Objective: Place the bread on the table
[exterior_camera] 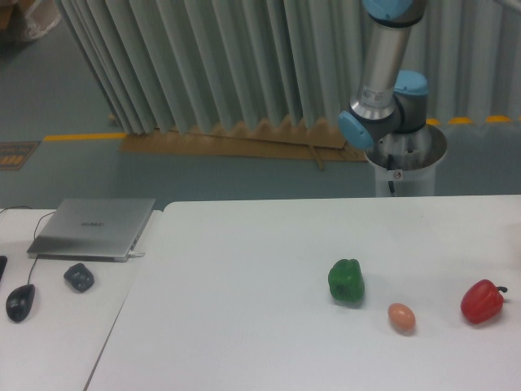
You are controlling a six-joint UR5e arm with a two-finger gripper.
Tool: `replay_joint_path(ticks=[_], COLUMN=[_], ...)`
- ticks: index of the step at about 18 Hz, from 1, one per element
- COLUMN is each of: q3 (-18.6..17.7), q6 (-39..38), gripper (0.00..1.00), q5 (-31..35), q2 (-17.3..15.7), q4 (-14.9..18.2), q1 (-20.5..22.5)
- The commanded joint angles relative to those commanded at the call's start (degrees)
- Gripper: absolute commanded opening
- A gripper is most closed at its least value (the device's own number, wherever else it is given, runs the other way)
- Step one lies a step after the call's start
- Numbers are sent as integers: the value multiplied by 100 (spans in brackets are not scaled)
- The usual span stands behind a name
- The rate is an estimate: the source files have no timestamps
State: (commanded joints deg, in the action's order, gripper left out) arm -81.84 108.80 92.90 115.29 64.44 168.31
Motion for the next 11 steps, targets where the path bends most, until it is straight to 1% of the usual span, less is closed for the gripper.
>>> replay_joint_path(ticks=[2, 3, 6, 8, 10, 11], q3=[88, 132, 221, 396, 510, 511], q6=[18, -25, -26, -70, -61, -52], gripper=[100, 100, 100, 100, 100, 100], q5=[0, 9, 0, -9, -9, -9], q2=[361, 441, 450, 581, 661, 705], q4=[-159, -212, -204, -221, -230, -230], q1=[36, 36, 44, 27, 18, 9])
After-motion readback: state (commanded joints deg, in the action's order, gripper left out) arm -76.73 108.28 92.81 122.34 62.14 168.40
